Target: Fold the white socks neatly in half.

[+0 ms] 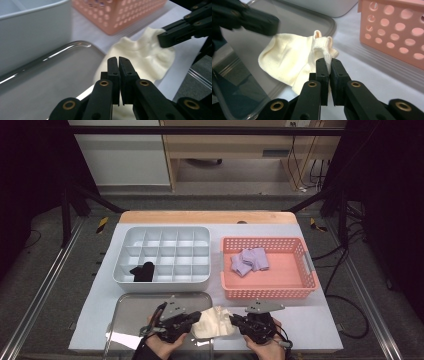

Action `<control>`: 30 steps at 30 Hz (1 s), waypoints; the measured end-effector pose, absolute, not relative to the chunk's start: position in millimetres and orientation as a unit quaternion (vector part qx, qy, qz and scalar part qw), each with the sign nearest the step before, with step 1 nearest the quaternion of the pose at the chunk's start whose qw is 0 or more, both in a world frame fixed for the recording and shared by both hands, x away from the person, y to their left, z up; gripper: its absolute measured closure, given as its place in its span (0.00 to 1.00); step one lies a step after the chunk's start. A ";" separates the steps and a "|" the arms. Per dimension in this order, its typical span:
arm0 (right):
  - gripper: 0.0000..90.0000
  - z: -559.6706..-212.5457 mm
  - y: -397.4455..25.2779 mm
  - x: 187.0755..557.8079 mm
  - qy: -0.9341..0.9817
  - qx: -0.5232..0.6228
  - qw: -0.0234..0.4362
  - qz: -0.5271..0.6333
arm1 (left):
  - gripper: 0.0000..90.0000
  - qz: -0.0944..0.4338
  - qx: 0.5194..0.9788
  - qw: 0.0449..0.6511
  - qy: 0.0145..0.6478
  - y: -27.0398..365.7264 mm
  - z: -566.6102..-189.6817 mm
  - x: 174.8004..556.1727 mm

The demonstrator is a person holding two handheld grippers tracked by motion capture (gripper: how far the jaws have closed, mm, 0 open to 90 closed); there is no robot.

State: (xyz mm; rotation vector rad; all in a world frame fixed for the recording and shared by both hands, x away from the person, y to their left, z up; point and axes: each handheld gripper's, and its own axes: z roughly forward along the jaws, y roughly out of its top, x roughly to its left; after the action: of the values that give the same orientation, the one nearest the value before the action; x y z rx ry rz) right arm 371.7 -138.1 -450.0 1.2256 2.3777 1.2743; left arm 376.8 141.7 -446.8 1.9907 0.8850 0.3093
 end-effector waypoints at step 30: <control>0.95 -435.5 -60.6 382.0 0.845 0.340 0.067 0.407 | 0.97 0.109 0.809 0.426 0.390 171.0 -474.1 371.7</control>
State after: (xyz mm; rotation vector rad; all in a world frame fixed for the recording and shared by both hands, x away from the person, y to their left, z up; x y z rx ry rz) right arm 382.0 -60.6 -435.5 1.0241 2.5482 1.2265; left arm 371.7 171.0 -474.1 2.0228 0.9761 0.2720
